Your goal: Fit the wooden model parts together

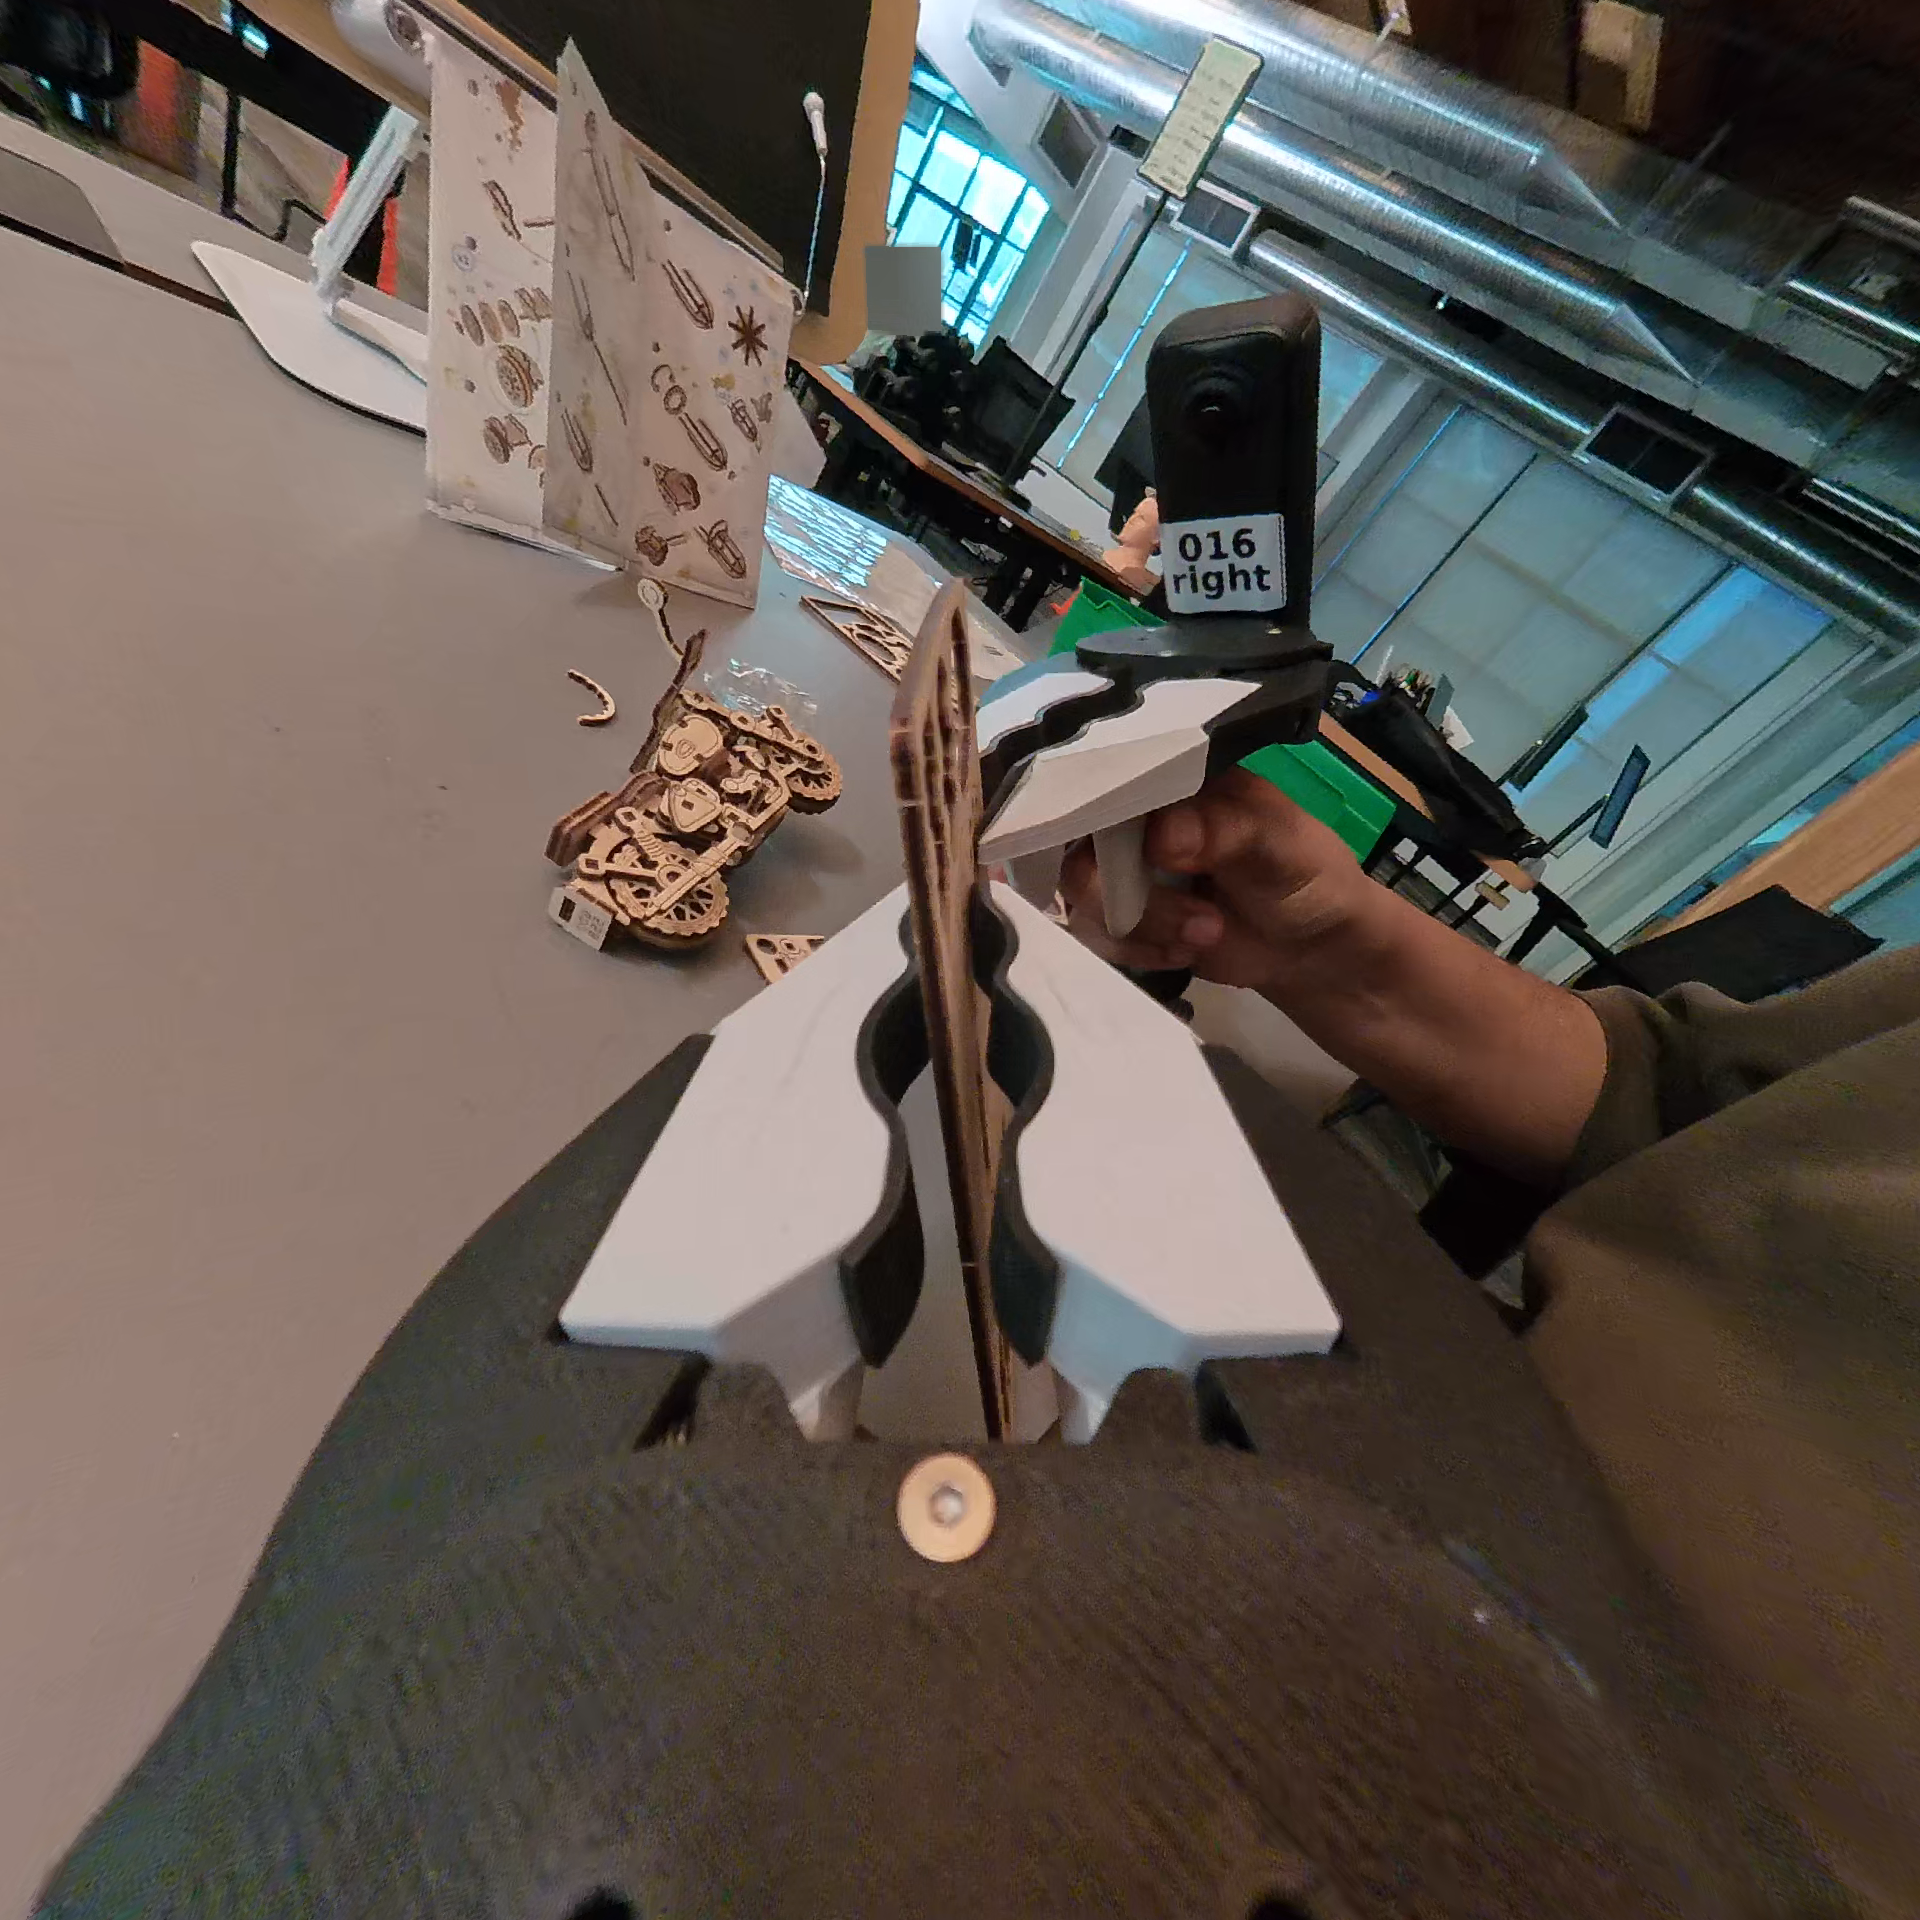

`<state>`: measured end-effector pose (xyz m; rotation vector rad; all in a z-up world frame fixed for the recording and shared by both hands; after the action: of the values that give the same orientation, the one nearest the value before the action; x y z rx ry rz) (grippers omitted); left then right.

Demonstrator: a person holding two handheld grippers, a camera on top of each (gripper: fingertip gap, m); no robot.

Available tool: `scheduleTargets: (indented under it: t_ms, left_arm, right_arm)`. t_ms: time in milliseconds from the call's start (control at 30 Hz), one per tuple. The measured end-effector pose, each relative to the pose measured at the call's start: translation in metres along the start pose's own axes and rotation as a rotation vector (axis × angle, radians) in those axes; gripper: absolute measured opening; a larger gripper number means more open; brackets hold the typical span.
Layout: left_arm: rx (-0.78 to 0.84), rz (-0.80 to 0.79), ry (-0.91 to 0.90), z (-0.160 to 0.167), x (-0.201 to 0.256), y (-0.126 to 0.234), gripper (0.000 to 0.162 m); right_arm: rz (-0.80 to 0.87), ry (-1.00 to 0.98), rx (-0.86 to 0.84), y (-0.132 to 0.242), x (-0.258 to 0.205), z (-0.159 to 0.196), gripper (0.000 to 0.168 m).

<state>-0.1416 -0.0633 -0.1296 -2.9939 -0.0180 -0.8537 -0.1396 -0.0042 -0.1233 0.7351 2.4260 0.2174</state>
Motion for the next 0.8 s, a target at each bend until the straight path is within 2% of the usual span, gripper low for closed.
scheduleTargets:
  t_ms: [200,367,500,800]
  left_arm:
    - [0.008,-0.005,-0.007,-0.001,0.001,-0.001,0.001]
    - [0.035,0.06,0.022,-0.005,0.009,-0.002,0.0]
    - [0.023,0.087,0.006,-0.006,0.013,-0.002,0.0]
    - [0.004,0.093,-0.007,-0.002,0.015,-0.003,0.0]
  right_arm:
    - [0.046,0.059,-0.027,0.002,-0.001,-0.002,0.008]
    - [0.018,0.257,-0.05,0.009,-0.007,-0.01,0.009]
    - [0.056,0.399,-0.031,0.012,-0.009,-0.014,0.021]
    - [-0.005,0.316,-0.013,0.011,-0.014,-0.015,0.011]
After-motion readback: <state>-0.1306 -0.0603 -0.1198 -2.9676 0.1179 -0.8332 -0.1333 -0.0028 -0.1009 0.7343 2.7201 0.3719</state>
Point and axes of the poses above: each gripper's, where its closed fingertips meet, y back along the fingers, z out of its underside, x = y × z across the jaws, the point moved 3 cm from there along y, back along the fingers, and after that the axes turned 6 degrees about z, right-handed, at the moved point
